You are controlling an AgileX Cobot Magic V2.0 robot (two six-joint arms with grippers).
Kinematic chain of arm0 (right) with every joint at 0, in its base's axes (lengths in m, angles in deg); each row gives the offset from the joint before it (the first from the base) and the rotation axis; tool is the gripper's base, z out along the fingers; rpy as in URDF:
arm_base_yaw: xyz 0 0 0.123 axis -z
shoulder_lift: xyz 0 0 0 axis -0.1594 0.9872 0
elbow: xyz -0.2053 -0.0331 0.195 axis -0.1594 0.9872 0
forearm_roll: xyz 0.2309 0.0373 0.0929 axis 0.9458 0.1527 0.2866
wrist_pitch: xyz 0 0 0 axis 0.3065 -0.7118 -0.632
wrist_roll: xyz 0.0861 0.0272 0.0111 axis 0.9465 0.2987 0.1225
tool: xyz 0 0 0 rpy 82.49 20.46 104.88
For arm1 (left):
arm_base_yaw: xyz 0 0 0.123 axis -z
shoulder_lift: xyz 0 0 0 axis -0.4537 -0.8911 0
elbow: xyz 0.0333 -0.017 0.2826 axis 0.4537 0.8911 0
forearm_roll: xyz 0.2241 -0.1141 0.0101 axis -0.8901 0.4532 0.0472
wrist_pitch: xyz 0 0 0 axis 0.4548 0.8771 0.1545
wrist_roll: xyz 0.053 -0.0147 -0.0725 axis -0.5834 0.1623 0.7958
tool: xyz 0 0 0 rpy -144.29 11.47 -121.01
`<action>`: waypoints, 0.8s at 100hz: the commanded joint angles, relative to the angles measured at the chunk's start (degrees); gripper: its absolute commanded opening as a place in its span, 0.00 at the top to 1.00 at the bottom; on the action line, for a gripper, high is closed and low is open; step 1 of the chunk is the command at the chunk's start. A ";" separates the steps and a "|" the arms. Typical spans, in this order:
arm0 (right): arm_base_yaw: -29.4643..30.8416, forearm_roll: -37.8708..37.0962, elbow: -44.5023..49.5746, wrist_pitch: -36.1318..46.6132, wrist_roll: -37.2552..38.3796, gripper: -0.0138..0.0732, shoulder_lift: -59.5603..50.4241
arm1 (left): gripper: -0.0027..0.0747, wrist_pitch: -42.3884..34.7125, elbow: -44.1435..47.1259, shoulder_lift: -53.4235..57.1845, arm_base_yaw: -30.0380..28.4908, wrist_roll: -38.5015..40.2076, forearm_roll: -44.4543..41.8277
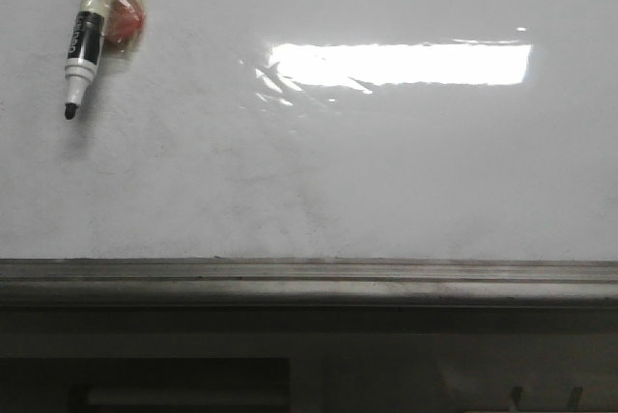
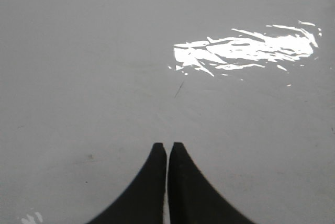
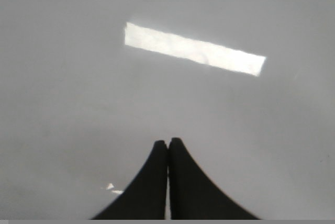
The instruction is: Write number 6 on whiteboard
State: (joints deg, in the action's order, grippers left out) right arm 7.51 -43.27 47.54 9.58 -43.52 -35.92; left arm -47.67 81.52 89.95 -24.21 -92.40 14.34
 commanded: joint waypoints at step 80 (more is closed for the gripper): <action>0.42 -0.58 1.32 4.53 -0.02 0.89 -1.15 | 0.99 -4.21 2.90 1.85 0.04 0.28 0.46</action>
State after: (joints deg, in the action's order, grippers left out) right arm 7.51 -43.27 47.54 9.58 -43.52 -35.92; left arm -47.67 81.52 89.95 -24.21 -92.40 14.34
